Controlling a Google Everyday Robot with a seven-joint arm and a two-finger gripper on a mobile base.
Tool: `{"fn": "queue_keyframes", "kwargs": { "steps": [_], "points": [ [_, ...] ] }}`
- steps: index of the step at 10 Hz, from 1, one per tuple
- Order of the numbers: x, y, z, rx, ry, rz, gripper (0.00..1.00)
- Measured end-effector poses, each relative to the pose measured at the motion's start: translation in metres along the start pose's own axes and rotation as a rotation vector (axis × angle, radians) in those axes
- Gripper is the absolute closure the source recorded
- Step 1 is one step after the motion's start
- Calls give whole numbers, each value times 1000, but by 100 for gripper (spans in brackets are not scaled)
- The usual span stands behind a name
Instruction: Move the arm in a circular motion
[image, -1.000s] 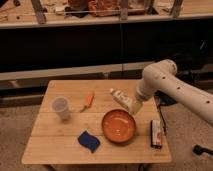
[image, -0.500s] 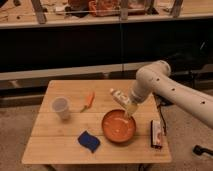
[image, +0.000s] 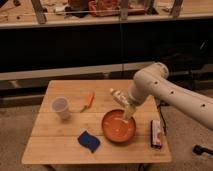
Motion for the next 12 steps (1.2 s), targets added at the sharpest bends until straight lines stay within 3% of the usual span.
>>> {"fn": "queue_keyframes", "kwargs": {
  "steps": [4,12],
  "points": [
    [-16,14,1,-1,-3,-24,20],
    [-56,17,8,14,-13,-15,20]
  ]
}}
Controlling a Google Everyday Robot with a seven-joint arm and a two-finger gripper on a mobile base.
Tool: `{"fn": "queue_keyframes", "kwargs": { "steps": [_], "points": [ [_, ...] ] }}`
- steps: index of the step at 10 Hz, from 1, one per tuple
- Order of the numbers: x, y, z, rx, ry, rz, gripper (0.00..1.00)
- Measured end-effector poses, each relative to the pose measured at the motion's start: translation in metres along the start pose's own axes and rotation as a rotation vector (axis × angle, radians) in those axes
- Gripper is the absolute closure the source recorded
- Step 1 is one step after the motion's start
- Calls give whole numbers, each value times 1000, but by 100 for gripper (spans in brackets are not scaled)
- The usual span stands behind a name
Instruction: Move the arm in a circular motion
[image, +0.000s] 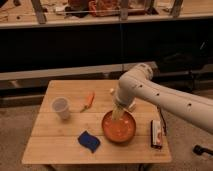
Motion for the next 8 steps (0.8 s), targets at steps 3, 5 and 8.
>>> {"fn": "queue_keyframes", "kwargs": {
  "steps": [3,5,8],
  "points": [
    [-3,-23,10,9,0,41,20],
    [1,-23,9,3,-4,57,20],
    [18,-27,9,6,-5,100,20]
  ]
}}
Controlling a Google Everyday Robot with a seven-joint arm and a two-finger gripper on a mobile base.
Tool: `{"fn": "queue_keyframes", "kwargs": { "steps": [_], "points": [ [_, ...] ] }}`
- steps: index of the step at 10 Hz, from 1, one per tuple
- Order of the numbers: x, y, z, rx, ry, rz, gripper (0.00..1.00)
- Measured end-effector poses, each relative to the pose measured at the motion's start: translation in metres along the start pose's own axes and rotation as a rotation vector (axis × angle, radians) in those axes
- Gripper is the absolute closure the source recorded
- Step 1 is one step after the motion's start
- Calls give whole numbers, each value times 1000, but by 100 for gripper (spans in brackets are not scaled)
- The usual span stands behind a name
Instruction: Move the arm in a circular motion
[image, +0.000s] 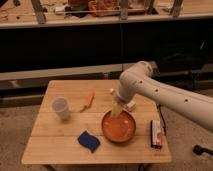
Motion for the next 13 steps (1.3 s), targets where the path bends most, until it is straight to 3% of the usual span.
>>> {"fn": "queue_keyframes", "kwargs": {
  "steps": [2,13],
  "points": [
    [8,-4,0,-1,-1,14,20],
    [8,4,3,13,-4,72,20]
  ]
}}
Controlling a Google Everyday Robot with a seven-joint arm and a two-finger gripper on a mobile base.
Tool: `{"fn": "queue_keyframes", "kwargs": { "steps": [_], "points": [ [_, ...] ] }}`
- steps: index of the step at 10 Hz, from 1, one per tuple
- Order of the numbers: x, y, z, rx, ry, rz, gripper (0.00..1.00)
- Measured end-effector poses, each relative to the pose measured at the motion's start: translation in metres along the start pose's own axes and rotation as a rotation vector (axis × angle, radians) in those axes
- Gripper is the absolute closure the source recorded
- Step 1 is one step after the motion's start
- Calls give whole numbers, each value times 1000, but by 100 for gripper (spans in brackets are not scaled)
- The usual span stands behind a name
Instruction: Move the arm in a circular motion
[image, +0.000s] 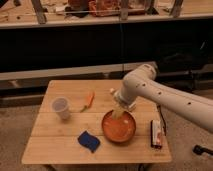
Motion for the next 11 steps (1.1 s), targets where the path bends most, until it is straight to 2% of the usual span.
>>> {"fn": "queue_keyframes", "kwargs": {
  "steps": [1,4,6,9,11],
  "points": [
    [2,0,0,1,0,7,20],
    [-17,2,4,-1,-4,20,20],
    [-12,-2,3,9,0,28,20],
    [-9,-10,3,-4,0,63,20],
    [1,-11,1,-1,4,83,20]
  ]
}}
